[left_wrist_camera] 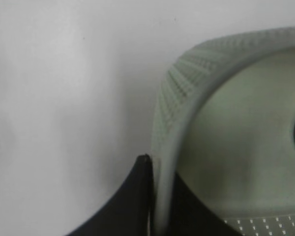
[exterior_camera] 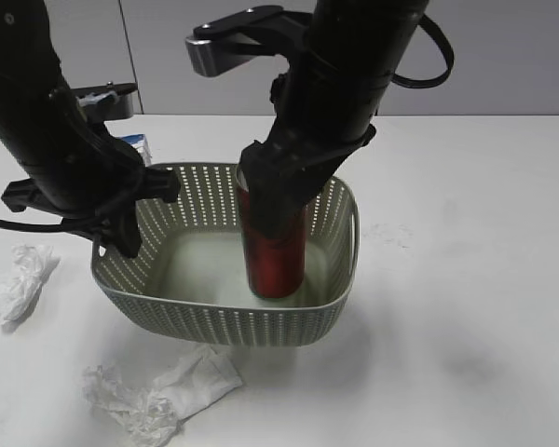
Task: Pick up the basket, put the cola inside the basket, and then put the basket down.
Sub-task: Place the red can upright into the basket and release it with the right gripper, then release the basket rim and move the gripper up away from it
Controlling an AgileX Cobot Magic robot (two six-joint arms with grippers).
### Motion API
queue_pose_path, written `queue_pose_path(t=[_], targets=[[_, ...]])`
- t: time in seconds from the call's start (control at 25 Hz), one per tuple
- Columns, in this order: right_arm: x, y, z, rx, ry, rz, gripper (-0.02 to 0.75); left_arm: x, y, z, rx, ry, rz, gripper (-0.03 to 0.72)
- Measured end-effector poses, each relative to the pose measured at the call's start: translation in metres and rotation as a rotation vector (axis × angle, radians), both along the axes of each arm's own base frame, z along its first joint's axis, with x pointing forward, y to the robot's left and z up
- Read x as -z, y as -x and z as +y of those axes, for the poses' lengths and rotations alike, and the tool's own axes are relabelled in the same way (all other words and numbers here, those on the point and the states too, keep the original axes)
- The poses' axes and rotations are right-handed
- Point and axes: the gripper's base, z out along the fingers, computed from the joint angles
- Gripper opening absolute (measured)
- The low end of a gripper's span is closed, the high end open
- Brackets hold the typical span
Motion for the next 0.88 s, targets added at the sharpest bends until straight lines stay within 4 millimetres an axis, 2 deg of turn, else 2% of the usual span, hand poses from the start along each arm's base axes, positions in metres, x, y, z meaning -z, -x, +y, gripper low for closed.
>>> queue_pose_path(t=[0.12,0.32,0.44,0.6,0.8,0.88], targets=[[-0.013,0.002,-0.002,0.010,-0.026,-0.024,0.650,0.000,0.000,0.000,0.001,0.000,0.001,-0.003],[-0.059,0.007,-0.008,0.051,-0.116,-0.118,0.650,0.000,0.001,0.000,0.000,0.000,0.006,-0.003],[-0.077,0.005,-0.024,0.121,-0.113,-0.182,0.650,0.000,0.001,-0.001,-0.004,0.007,0.014,-0.003],[-0.086,-0.020,-0.065,0.317,-0.092,-0.221,0.650,0.000,0.002,-0.001,-0.007,0.009,0.028,-0.003],[-0.104,-0.043,-0.134,0.533,-0.094,-0.277,0.639,0.000,0.003,-0.001,-0.026,0.009,0.043,-0.003],[-0.104,-0.049,-0.161,0.621,-0.083,-0.274,0.629,0.000,0.003,-0.001,-0.028,0.009,0.045,-0.003]])
